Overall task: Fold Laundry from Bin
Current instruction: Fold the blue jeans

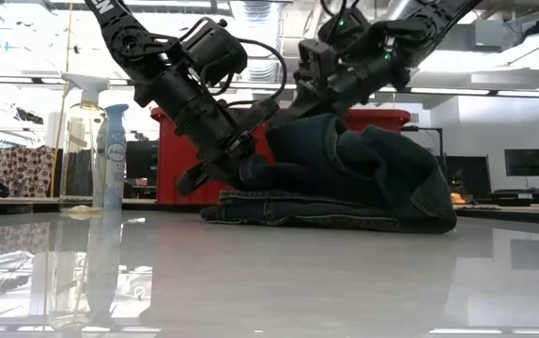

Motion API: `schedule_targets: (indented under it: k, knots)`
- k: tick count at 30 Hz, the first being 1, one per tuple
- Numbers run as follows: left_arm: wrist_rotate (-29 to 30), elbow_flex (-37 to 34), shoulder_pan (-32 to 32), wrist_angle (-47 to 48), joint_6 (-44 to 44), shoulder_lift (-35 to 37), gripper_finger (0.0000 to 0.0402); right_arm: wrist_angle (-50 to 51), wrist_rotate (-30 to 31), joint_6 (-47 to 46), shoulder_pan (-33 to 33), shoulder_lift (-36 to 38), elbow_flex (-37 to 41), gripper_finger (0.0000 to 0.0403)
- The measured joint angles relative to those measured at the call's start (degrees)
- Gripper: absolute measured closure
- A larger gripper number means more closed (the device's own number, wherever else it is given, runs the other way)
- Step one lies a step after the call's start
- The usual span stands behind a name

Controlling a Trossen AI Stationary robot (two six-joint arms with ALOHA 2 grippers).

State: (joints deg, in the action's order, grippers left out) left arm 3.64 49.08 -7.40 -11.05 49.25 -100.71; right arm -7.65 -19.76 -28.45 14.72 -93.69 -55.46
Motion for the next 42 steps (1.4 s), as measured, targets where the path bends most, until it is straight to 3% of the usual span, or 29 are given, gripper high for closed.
schedule_targets:
  k: [5,16,21,24,32,38,42]
  knots:
    - [-0.1,0.0,0.0,-0.1,0.0,0.0,0.0401,-1.9,0.0,0.0,0.1,-2.0,0.0,0.0362]
    - [-0.2,0.0,0.0,-0.7,-0.3,0.1,0.0401,-6.7,0.0,1.7,1.6,-1.9,0.0,0.0204]
    - [-0.2,0.0,0.0,-0.6,-0.6,0.1,0.0401,-10.6,-0.1,1.9,2.4,-1.9,0.0,0.0165]
    - [0.0,0.0,0.0,-0.7,-0.7,0.1,0.0401,-10.8,-3.4,3.1,3.5,-1.8,-2.0,0.0160]
    - [0.7,0.1,0.0,-2.8,-1.5,0.1,0.0401,-3.2,-4.8,7.6,5.1,-1.6,-5.1,0.0160]
    - [0.8,0.1,0.0,-2.8,-1.5,0.1,0.0402,14.6,-8.3,18.7,7.2,3.1,-9.9,0.0159]
    - [1.0,0.1,0.0,-2.8,-1.5,0.1,0.0401,28.4,-6.0,22.1,8.0,7.9,-12.9,0.0172]
